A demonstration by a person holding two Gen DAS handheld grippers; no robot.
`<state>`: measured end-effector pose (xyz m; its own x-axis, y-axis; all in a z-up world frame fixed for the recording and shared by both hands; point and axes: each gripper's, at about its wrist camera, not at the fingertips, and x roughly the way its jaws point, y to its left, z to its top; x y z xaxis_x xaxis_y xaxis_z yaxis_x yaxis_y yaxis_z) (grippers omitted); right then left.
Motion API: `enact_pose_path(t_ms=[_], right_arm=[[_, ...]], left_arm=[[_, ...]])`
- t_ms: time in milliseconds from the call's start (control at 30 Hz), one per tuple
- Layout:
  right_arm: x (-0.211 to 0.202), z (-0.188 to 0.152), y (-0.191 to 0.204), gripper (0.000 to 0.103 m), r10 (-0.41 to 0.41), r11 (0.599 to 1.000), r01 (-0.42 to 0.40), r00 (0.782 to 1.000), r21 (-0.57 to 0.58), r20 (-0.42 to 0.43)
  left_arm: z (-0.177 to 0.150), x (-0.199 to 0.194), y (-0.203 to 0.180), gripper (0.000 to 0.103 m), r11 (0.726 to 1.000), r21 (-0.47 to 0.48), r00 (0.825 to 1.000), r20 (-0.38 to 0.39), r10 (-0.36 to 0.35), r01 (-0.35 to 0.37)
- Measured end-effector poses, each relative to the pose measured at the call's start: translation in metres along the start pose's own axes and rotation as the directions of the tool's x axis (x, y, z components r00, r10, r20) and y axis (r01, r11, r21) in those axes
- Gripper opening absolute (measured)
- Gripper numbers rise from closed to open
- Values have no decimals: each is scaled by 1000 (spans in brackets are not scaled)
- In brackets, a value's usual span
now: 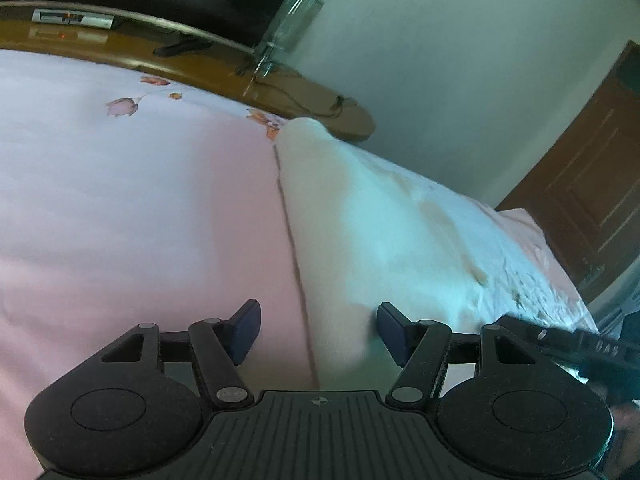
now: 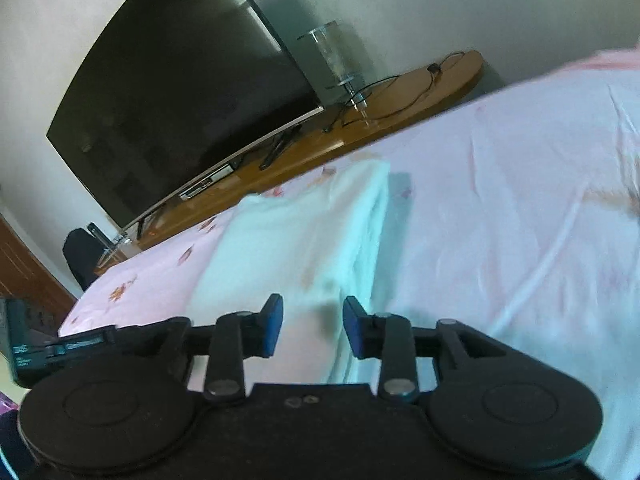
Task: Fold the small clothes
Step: 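Open both grippers and pull them back from the folded sweater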
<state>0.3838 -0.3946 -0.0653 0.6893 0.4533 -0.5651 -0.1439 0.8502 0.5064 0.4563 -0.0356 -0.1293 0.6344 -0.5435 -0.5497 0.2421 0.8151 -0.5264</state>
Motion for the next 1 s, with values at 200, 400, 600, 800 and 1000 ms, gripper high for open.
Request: enact_pose_path(t_ms=[200,400,600,800,1000], right_arm=[[16,-18,20,6,-73,992,71,997,-103,-8],[12,-14,14,7,-108,990,107,994,-95,-8],[14,18,34,11,-104,976,139,975,-170,196],[54,38,14,13,-150,966,174,980,-190,134],[97,72,19,16,-154,951,187,977,-247,148]], left_arm=[[-7,-8,-6,64,1000,26,1000,-20,-3,4],[6,-17,-19,64,992,128,999,50,13,-20],[46,24,-28,64,986,146,996,46,72,-78],[82,45,-26,64,974,157,984,87,152,-165],[92,88,-6,81,975,84,979,27,204,-206]])
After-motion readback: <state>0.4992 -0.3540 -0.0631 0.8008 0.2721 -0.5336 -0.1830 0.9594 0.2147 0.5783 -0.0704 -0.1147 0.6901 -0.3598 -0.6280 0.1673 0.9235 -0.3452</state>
